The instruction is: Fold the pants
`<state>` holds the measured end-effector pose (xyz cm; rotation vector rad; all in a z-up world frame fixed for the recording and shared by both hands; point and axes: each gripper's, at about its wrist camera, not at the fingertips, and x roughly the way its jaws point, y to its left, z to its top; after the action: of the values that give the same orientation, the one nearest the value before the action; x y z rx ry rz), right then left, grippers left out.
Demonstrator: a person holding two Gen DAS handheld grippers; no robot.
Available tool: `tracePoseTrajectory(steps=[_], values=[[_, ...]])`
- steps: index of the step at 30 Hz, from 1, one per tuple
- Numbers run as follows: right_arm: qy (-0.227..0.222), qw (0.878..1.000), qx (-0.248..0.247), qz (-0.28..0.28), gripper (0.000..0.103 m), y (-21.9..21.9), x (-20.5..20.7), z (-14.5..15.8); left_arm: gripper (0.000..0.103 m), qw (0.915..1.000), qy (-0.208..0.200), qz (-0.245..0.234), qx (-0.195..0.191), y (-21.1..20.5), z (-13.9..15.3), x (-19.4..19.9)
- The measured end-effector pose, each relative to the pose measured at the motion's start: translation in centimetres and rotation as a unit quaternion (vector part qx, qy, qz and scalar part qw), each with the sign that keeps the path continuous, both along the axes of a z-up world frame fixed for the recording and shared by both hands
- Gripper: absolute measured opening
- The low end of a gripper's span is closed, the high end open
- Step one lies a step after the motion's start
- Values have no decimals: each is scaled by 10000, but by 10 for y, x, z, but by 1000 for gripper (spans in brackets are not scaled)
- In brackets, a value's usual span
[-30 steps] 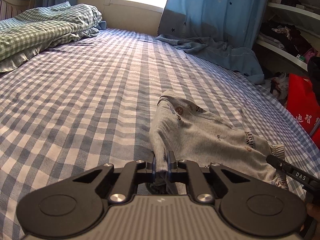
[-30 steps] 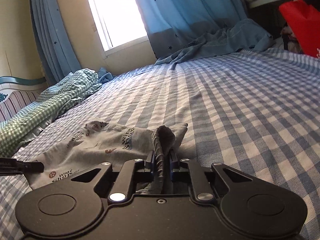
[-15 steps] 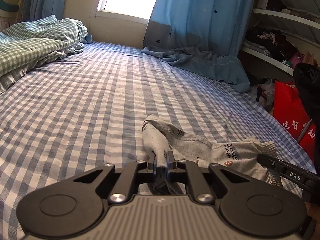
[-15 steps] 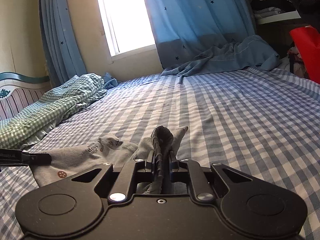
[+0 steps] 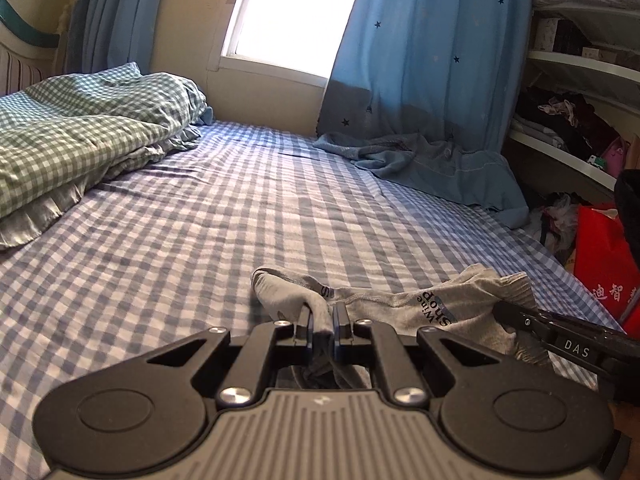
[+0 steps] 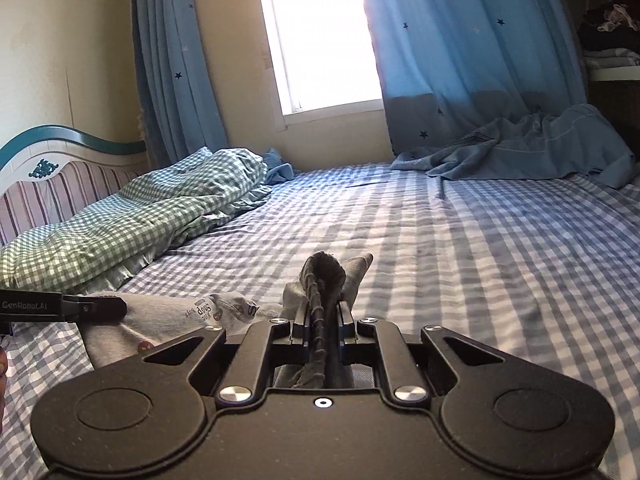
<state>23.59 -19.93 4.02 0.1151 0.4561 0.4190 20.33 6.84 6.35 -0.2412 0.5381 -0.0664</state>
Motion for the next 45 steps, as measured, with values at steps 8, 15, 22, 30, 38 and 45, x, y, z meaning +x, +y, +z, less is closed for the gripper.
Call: tracePoseTrajectory(steps=[8, 15, 22, 30, 38, 45], values=[[-125, 9983, 57, 574, 12, 92, 69, 0, 8, 9976, -105, 671, 129, 80, 3, 26], [200, 9960, -74, 866, 12, 142, 98, -34, 8, 9934, 243, 1123, -59, 130, -38, 20], [673, 9964, 21, 523, 13, 124, 101, -64, 9, 9907, 453, 1256, -268, 145, -70, 6], [771, 9966, -153, 248, 35, 123, 95, -71, 48, 9843, 797, 1542, -324, 151, -81, -2], [524, 9986, 41, 24, 81, 98, 48, -51, 93, 9847, 645, 1613, -97, 137, -62, -33], [-63, 9999, -121, 90, 102, 88, -20, -27, 102, 9906, 501, 1272, 51, 109, -47, -69]])
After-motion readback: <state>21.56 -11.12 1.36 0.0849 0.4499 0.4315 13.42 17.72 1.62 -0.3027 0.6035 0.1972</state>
